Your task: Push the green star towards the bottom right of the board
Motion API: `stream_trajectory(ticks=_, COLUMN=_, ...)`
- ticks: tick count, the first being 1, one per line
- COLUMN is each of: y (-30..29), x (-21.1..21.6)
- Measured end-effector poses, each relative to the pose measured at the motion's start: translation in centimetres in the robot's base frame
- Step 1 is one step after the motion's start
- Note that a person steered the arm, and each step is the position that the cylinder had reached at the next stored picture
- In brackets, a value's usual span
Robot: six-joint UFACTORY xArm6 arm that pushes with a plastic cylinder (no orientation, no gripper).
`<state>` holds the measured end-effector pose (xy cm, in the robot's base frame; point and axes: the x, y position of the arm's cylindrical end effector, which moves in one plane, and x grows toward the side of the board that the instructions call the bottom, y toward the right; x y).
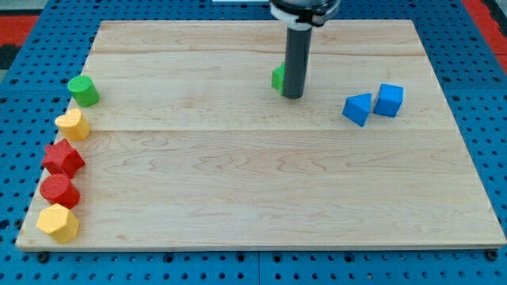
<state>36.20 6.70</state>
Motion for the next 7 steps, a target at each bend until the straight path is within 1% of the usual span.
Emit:
stream_trajectory(ticks=1, y=1.2, x=-4.3)
stream_trajectory(ticks=2, y=-1.6, x=-4.7)
stream_trajectory(ticks=3, y=0.5, x=-7.3)
stream_trajectory(ticks=4, y=-2.5, x=-8.9)
stream_trajectory(ticks=5, y=-9.7, x=-6.1)
stream_trajectory(ticks=6, y=-14.7, x=-4.0)
stream_trajectory(ticks=7, y=-23.5, x=-4.6)
